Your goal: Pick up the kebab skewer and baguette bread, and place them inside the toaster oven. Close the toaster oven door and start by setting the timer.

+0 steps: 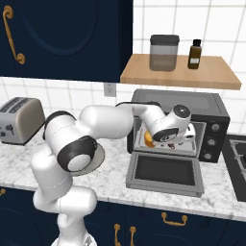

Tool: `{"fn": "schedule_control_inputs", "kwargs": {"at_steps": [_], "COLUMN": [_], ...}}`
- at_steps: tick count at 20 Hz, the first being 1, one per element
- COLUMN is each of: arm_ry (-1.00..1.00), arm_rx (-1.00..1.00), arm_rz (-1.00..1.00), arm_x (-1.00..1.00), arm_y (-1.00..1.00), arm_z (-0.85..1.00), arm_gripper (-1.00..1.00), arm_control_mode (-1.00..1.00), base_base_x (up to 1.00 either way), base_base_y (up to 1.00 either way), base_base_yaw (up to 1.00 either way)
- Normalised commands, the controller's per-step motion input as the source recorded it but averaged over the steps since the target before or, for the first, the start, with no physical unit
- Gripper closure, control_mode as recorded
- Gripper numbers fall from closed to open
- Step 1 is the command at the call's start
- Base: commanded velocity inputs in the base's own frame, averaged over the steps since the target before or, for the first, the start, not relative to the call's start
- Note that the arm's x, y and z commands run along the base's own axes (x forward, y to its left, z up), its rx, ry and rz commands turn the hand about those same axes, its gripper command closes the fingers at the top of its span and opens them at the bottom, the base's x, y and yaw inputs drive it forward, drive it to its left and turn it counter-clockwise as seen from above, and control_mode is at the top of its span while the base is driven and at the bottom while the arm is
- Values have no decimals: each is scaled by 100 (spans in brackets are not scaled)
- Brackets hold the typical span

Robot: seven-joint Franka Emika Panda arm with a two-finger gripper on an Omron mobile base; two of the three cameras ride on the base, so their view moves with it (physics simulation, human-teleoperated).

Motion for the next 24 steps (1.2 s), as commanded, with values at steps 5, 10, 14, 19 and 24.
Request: {"fn": "schedule_control_inputs", "kwargs": {"at_steps": [5, 10, 14, 19, 24], "arm_ry": [0, 27, 44, 12, 2], "arm_rx": [2, 0, 0, 0, 0], "arm_rz": [-16, -54, -47, -29, -19], "arm_x": [-84, -46, 8, 2, 34], "arm_y": [0, 1, 7, 1, 3], "arm_z": [45, -24, -41, -57, -42], "arm_gripper": [-100, -100, -100, -100, -100], "arm_control_mode": [-100, -100, -100, -100, -100], "base_base_x": [0, 0, 0, 0, 0], "base_base_y": [0, 0, 0, 0, 0], "base_base_yaw": [0, 0, 0, 0, 0]}}
